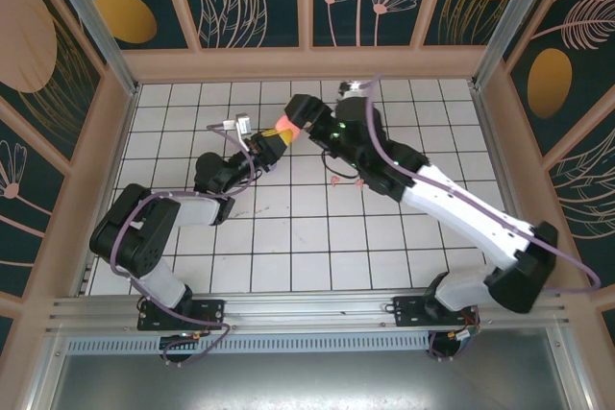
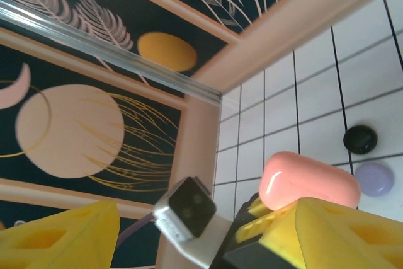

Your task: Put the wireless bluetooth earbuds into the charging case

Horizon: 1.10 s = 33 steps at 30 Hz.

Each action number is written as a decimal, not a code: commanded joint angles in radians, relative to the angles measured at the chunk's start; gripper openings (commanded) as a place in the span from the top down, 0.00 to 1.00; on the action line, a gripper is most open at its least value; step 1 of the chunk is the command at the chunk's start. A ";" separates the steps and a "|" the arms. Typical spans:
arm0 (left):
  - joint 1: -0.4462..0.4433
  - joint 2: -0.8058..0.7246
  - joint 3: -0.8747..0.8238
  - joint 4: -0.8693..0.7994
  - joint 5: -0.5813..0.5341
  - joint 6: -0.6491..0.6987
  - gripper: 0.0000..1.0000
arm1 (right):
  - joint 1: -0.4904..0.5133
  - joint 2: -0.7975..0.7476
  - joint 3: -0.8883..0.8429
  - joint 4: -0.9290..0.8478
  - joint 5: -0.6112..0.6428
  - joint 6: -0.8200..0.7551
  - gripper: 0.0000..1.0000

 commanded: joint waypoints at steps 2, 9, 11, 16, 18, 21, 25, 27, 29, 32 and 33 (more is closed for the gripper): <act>0.001 -0.049 0.063 -0.197 0.133 0.072 1.00 | -0.067 -0.106 -0.148 0.061 -0.046 -0.178 0.26; 0.001 -0.060 0.093 -0.301 0.295 0.114 1.00 | -0.154 -0.271 -0.375 0.170 -0.217 -0.571 0.28; 0.001 -0.059 0.106 -0.329 0.331 0.125 1.00 | -0.175 -0.294 -0.426 0.190 -0.289 -0.636 0.28; 0.001 -0.059 0.123 -0.370 0.406 0.135 1.00 | -0.206 -0.283 -0.469 0.196 -0.410 -0.703 0.29; 0.001 -0.063 0.123 -0.380 0.417 0.138 1.00 | -0.208 -0.261 -0.466 0.200 -0.433 -0.707 0.30; 0.001 -0.067 0.127 -0.388 0.443 0.140 1.00 | -0.208 -0.218 -0.454 0.209 -0.460 -0.709 0.31; 0.001 -0.081 0.134 -0.424 0.460 0.159 1.00 | -0.208 -0.166 -0.435 0.220 -0.466 -0.713 0.32; 0.001 -0.091 0.135 -0.443 0.464 0.173 1.00 | -0.208 -0.143 -0.424 0.223 -0.467 -0.713 0.33; 0.001 -0.099 0.135 -0.454 0.468 0.181 1.00 | -0.208 -0.122 -0.414 0.230 -0.471 -0.712 0.34; 0.001 -0.109 0.135 -0.471 0.474 0.189 1.00 | -0.208 -0.093 -0.405 0.237 -0.471 -0.709 0.36; 0.001 -0.111 0.134 -0.474 0.475 0.192 1.00 | -0.208 -0.083 -0.404 0.238 -0.467 -0.709 0.37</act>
